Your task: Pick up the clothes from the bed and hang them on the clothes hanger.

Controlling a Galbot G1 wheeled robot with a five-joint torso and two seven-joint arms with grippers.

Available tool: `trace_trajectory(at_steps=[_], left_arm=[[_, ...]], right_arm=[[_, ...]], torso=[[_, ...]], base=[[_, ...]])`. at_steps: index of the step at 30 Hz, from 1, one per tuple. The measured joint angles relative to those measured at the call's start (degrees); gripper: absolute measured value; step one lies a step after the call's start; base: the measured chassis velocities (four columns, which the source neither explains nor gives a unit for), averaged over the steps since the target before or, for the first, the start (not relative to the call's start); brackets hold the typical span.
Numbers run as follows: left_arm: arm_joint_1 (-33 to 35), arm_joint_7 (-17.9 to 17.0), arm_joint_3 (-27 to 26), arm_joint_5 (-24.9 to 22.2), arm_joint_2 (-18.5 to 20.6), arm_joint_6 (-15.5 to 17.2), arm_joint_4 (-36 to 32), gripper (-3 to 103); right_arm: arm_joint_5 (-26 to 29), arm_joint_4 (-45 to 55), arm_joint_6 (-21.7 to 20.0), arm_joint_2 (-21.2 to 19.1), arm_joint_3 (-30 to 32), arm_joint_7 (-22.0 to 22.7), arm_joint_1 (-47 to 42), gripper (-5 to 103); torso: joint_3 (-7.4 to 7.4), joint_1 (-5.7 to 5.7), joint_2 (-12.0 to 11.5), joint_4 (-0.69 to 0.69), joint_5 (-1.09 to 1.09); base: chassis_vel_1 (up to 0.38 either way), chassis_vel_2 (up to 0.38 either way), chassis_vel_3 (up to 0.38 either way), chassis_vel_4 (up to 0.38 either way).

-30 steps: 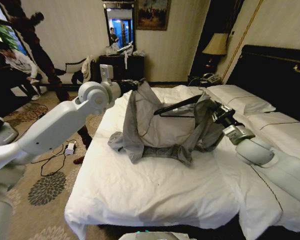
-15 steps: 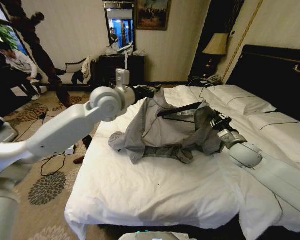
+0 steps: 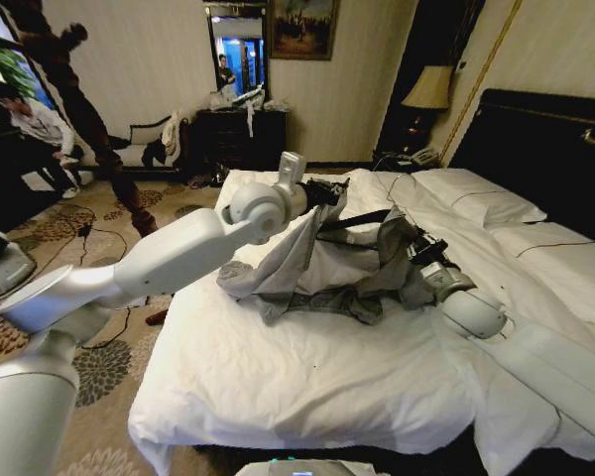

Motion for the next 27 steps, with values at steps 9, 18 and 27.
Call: trace_trajectory(at_steps=[9, 18, 27], left_arm=[[-1.05, 0.73, 2.98, 1.79, -2.84, -0.57, 1.61, 0], [2.45, 3.80, 5.32, 7.09, 0.23, -2.45, 0.02, 0], [2.09, 2.76, 6.23, 7.48, -2.71, -3.04, -0.65, 0]], right_arm=[[-0.95, 0.34, -0.72, 1.59, -1.26, -0.10, 0.54, 19], [0.56, 4.45, -1.81, 0.83, -0.08, 0.03, -0.33, 19], [-1.18, 3.94, -2.07, 2.30, -0.95, 0.02, -0.93, 19]], torso=[[0.00, -0.01, 0.00, 0.00, -0.01], [0.00, -0.02, 0.01, 0.03, -0.04], [0.00, -0.02, 0.01, 0.00, 0.00]], base=[[0.000, 0.000, 0.000, 0.000], [0.000, 0.000, 0.000, 0.000], [0.000, 0.000, 0.000, 0.000]])
